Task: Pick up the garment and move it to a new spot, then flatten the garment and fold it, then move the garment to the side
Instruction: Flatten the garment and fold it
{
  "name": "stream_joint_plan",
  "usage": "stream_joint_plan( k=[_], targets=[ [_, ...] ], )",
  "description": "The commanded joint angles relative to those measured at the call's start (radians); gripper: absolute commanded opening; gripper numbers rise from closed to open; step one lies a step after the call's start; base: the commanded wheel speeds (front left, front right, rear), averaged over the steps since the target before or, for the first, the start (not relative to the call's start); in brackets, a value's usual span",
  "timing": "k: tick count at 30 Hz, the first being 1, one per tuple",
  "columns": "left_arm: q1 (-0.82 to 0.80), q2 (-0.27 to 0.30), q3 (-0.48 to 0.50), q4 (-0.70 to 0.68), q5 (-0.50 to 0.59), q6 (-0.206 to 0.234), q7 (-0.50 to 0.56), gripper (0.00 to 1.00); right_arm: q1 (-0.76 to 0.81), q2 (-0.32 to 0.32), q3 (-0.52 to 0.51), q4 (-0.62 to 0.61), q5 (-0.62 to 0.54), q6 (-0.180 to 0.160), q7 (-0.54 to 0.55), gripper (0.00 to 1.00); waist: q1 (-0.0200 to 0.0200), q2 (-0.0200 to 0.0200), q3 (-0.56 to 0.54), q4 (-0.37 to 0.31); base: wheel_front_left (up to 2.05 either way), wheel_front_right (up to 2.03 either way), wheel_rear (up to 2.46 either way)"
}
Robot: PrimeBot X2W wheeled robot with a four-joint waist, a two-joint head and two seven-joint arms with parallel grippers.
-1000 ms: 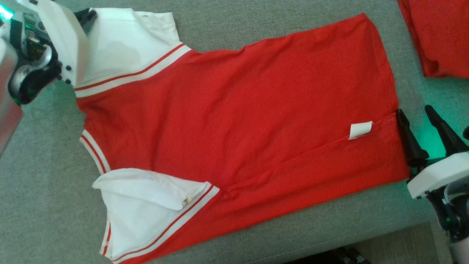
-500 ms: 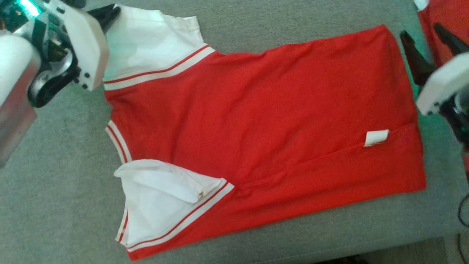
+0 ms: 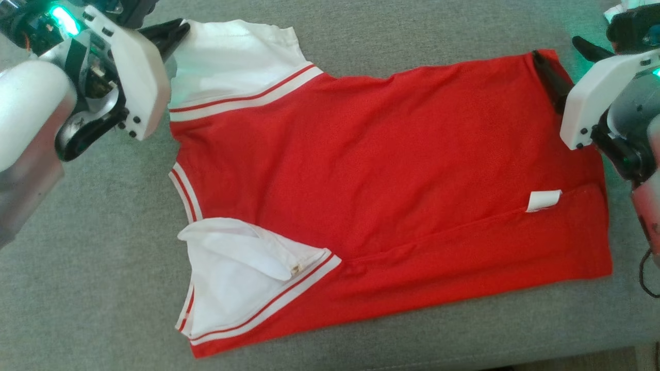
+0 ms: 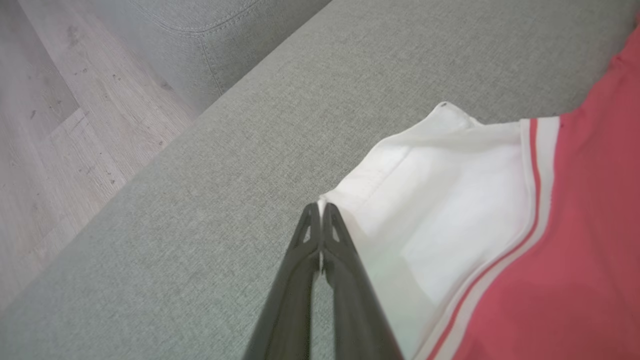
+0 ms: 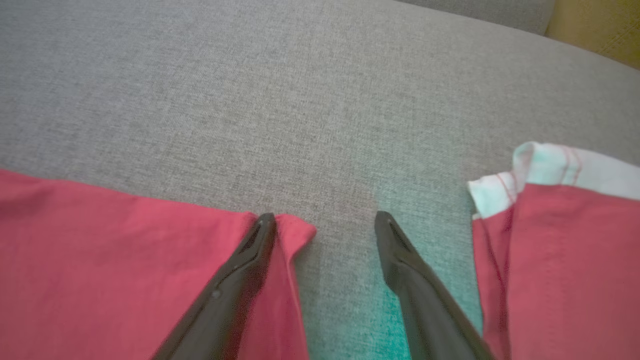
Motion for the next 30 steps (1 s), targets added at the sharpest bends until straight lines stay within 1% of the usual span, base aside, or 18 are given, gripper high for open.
stream_joint_plan(
  k=[1,2,3,4,5,7,11,14,18,22,24,26,28,30],
  targets=[
    [-0.058,0.047,0.033,-0.009,-0.003,0.002,-0.010,0.00,-0.002,-0.016,0.019,-0.015,0.010,-0.001,0.005,1.00,0.0000,0.0000,0.000,0.002,0.00,0.00,0.00],
    [-0.059,0.048,0.028,-0.006,-0.005,0.002,-0.014,0.00,-0.005,-0.019,0.027,-0.010,0.015,-0.001,0.007,0.96,0.0000,0.0000,0.000,0.003,0.00,0.00,0.00],
    [-0.061,0.048,0.023,-0.004,-0.007,0.002,-0.018,0.00,-0.007,-0.022,0.032,-0.007,0.019,-0.001,0.006,0.74,0.0000,0.0000,0.000,0.005,0.00,0.00,0.00],
    [-0.062,0.049,0.018,-0.002,-0.008,0.002,-0.022,0.00,-0.008,-0.025,0.035,-0.002,0.022,-0.001,0.006,0.50,0.0000,0.0000,0.000,0.006,0.00,0.00,0.00],
    [-0.063,0.048,0.013,0.000,-0.010,0.002,-0.026,0.00,-0.008,-0.027,0.038,0.004,0.028,-0.001,0.011,0.39,0.0000,0.0000,-0.001,0.008,0.00,0.00,0.00],
    [-0.065,0.048,0.005,0.007,-0.013,0.002,-0.036,0.00,-0.005,-0.029,0.043,0.013,0.043,-0.001,0.025,0.00,0.0000,0.0000,-0.003,0.011,0.00,0.00,0.00],
    [-0.071,0.048,-0.007,0.019,-0.013,0.002,-0.064,0.00,0.002,-0.040,0.042,0.017,0.070,-0.001,0.050,0.00,0.0000,0.0000,-0.008,0.016,0.00,0.00,0.00],
    [-0.080,0.053,-0.010,0.024,0.000,0.002,-0.110,0.00,-0.006,-0.043,0.006,0.009,0.062,-0.001,-0.001,0.00,0.0000,0.0000,-0.010,0.020,0.00,0.00,0.00],
    [-0.102,0.055,0.001,0.049,0.039,0.003,-0.204,0.00,-0.016,-0.031,-0.048,0.014,0.049,-0.001,-0.074,0.00,0.0000,0.0000,-0.013,0.025,0.00,0.00,0.00],
    [-0.133,0.043,0.019,0.077,0.073,0.008,-0.292,0.00,-0.033,-0.018,-0.095,0.028,0.037,-0.001,-0.138,0.00,0.0000,0.0000,-0.020,0.032,0.00,0.00,0.00],
    [-0.141,0.039,0.024,0.084,0.078,0.010,-0.311,0.00,-0.037,-0.014,-0.108,0.031,0.034,-0.001,-0.154,0.00,0.0000,0.0000,-0.022,0.034,0.00,0.00,0.00],
    [-0.156,0.030,0.037,0.097,0.092,0.021,-0.358,0.00,-0.044,-0.011,-0.134,0.038,0.026,-0.001,-0.186,0.00,0.0000,0.0000,-0.029,0.041,0.00,0.00,0.00],
    [-0.159,0.020,0.050,0.113,0.090,0.030,-0.392,0.00,-0.044,-0.007,-0.156,0.045,0.018,-0.001,-0.208,0.00,0.0000,0.0000,-0.037,0.047,0.00,0.00,0.00],
    [-0.148,0.013,0.058,0.129,0.071,0.029,-0.407,0.00,-0.034,-0.006,-0.167,0.049,0.015,-0.001,-0.219,0.00,0.0000,0.0000,-0.047,0.054,0.00,0.00,0.00]
  ],
)
